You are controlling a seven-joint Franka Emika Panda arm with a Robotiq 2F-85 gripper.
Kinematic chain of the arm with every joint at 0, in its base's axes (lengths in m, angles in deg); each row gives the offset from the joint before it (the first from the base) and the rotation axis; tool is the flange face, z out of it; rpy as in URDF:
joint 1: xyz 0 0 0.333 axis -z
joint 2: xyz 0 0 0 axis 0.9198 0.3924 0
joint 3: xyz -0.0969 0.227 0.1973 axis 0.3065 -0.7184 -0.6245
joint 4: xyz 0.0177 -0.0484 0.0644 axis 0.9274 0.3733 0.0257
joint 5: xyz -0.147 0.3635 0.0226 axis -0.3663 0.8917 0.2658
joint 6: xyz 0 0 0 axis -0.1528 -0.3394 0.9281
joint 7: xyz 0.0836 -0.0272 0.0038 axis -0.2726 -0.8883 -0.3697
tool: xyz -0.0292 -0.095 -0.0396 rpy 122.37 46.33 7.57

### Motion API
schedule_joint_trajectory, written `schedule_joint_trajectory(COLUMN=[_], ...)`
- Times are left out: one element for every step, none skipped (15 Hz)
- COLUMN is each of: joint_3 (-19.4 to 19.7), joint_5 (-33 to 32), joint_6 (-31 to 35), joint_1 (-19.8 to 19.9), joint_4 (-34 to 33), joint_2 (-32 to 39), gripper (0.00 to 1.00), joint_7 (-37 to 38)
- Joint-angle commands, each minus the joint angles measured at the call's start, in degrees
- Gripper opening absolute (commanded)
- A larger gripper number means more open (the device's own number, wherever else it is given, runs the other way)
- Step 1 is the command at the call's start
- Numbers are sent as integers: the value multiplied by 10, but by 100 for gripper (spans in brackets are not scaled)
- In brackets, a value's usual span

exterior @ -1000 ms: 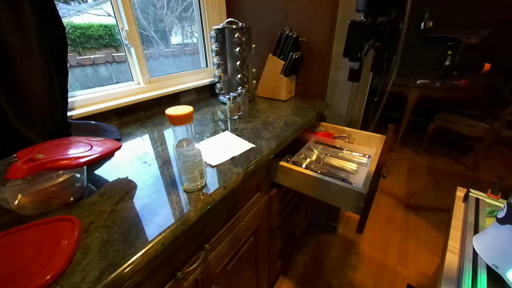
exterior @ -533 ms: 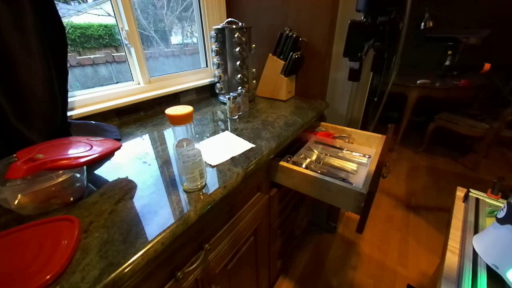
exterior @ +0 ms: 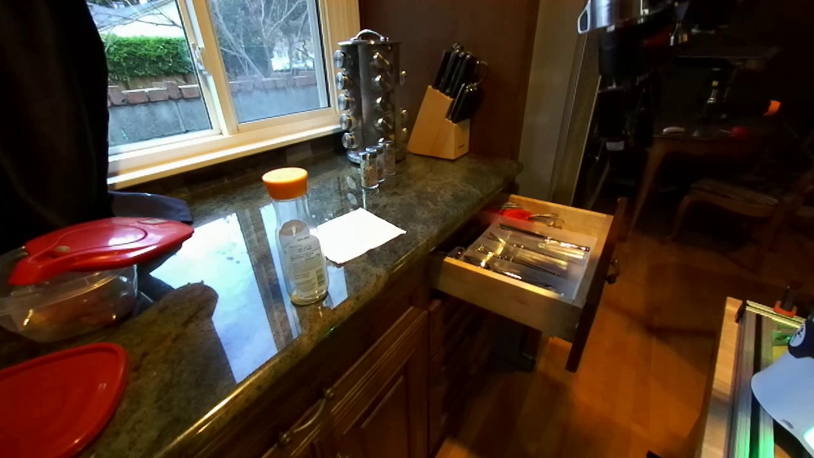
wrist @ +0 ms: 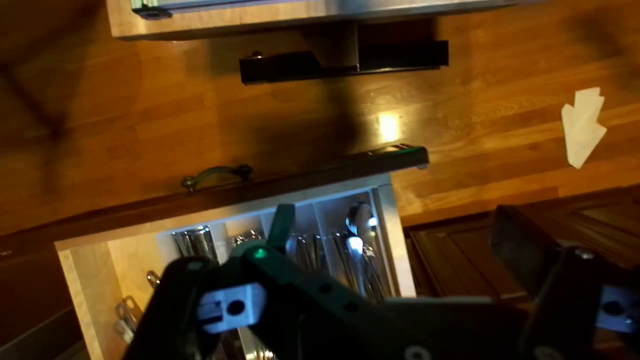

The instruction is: Close the open drawer.

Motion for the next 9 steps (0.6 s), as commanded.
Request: schedule_joint_trajectory(joint_3=[33, 43, 56, 67, 80, 91, 101, 107, 92], joint_5=[-85, -112, -131, -152, -165, -177, -189, -192, -174], joint_6=[11, 14, 19, 32, 42, 60, 83, 101, 68], joint_1=[20, 25, 27, 31, 32, 34, 38, 46, 39], joint_4=[81, 97, 111, 126, 139, 152, 163, 165, 144], joint_2=[-34, -33, -31, -30, -27, -25, -20, -12, -10], gripper=[100, 100, 100, 100, 100, 100, 100, 100, 100], joint_7=[-75, -93, -117, -134, -155, -171, -182, -175, -160])
